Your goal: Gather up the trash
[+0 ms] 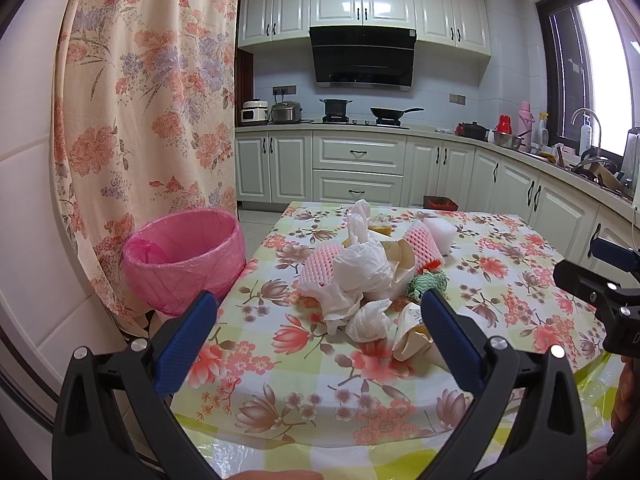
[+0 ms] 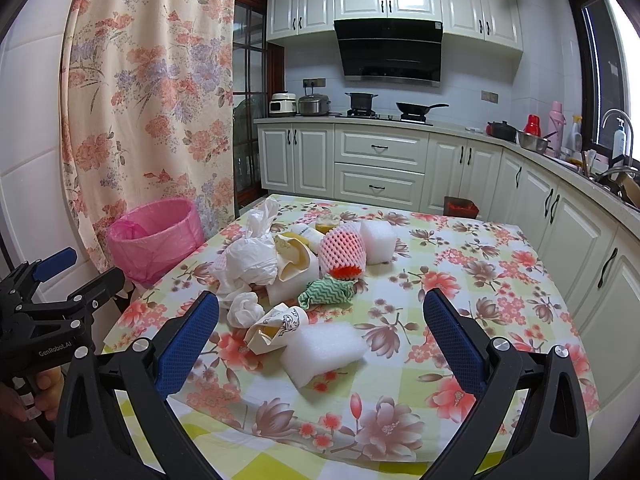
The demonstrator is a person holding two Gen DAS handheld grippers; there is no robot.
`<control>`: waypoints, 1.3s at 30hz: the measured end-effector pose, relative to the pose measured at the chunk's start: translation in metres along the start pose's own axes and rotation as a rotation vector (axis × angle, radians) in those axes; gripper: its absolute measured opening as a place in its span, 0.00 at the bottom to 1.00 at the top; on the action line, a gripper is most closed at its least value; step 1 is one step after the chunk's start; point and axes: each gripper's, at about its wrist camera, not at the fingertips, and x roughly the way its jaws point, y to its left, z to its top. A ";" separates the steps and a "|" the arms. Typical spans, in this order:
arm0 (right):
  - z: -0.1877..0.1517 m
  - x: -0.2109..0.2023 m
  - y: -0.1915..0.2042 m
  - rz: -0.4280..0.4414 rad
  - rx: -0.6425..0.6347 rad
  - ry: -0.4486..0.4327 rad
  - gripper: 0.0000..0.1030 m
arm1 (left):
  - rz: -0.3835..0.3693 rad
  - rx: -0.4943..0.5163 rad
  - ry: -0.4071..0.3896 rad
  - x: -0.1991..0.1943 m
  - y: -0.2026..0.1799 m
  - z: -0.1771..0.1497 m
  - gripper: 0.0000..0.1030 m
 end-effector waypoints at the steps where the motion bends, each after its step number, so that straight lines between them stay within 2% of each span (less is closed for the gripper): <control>1: 0.000 0.000 0.000 0.000 0.000 0.000 0.93 | 0.000 0.000 0.000 0.000 0.000 0.000 0.96; 39: 0.000 0.001 -0.001 0.004 0.007 0.002 0.93 | 0.000 0.000 0.000 -0.002 0.004 -0.004 0.96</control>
